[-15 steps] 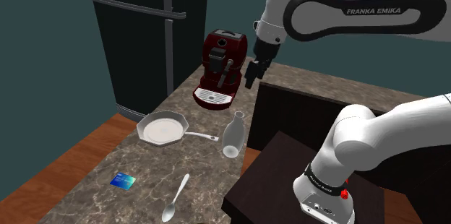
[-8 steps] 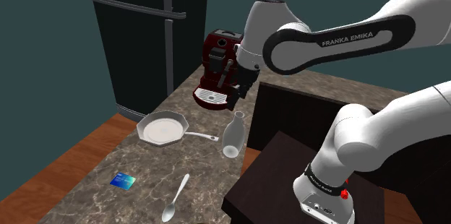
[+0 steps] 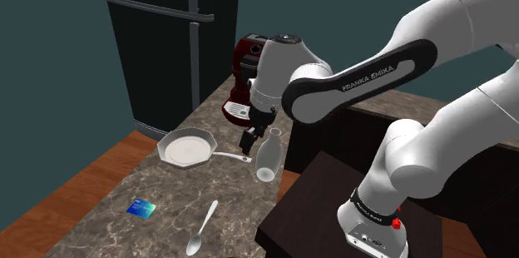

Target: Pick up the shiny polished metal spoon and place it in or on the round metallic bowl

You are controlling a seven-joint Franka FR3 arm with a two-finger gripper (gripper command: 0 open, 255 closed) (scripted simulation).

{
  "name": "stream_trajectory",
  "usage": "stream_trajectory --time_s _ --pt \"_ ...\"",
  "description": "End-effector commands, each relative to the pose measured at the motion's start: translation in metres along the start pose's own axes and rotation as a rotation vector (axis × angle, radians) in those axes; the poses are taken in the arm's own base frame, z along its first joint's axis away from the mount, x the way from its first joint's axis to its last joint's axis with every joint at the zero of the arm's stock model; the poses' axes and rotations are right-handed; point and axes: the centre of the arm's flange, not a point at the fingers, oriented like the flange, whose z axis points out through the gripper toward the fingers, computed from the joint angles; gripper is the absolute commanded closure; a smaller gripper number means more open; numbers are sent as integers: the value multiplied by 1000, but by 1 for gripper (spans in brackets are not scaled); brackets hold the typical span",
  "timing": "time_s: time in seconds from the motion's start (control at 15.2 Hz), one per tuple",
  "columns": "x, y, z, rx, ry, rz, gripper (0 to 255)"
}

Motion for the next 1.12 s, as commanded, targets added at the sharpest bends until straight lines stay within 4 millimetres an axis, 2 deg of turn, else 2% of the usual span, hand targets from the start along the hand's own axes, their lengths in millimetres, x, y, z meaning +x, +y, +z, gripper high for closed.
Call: stream_trajectory --time_s 0.0,1.06 --pt "3 -19 20 4 5 -14 0" --pt "21 -160 174 19 32 -127 0"
